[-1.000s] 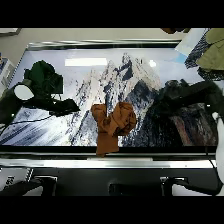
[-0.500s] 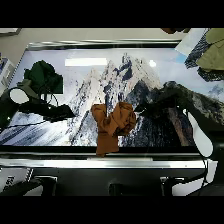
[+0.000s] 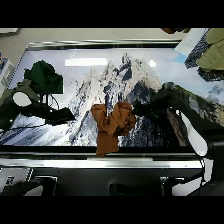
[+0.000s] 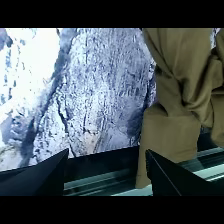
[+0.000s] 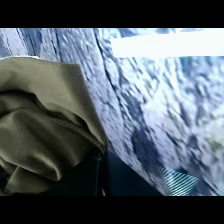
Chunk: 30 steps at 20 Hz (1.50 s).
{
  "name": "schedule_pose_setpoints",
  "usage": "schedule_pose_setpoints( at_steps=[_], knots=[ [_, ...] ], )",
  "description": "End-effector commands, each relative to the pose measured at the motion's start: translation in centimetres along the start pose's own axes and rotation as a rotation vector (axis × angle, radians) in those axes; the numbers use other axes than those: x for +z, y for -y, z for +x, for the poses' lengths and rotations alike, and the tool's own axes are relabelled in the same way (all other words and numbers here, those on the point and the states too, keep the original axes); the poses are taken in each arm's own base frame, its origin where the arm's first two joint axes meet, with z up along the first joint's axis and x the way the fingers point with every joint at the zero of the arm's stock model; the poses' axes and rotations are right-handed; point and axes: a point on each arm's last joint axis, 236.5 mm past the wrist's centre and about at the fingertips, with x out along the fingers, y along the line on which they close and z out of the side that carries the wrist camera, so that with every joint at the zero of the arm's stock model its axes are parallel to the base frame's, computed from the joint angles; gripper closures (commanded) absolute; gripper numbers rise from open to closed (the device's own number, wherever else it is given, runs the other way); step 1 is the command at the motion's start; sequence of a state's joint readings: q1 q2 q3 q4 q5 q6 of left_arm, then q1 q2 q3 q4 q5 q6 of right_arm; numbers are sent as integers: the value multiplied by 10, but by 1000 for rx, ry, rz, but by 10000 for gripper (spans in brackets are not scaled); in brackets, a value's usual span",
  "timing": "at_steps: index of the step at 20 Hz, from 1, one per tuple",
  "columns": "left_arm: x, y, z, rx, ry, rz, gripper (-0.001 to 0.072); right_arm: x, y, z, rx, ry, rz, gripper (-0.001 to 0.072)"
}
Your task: Fold the clothes and pants, and hang the long-sleeved shirts on hangers.
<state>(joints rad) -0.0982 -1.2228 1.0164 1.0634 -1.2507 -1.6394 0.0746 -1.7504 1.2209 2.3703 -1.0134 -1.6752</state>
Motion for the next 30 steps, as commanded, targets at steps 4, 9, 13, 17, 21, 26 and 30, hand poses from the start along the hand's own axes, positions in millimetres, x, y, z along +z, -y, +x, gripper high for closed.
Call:
schedule_pose_setpoints(
  at_steps=[4, 9, 13, 17, 21, 26, 30],
  knots=[
    [-44, 23, 73, -163, -72, -10, 171, 4, -3, -51, -96, 76, -54, 680],
    [-83, 40, 129, -140, -199, 39, 171, -6, -9, -68, -116, 69, -58, 680],
    [-91, 54, 154, -180, -230, -32, 172, -17, -11, -68, -112, 25, -45, 680],
    [-92, 65, 167, -224, -227, -28, 182, -19, -18, -75, -101, 36, -48, 680],
    [-88, 78, 168, -264, -210, 2, 689, -18, -28, -89, -91, 71, -65, 680],
    [-20, 96, 110, -275, -5, 123, 693, 7, -54, -138, -100, 293, -184, 681],
    [66, 103, -16, -192, 346, 224, 693, 29, -102, -238, -106, 671, -351, 680]
  ],
)
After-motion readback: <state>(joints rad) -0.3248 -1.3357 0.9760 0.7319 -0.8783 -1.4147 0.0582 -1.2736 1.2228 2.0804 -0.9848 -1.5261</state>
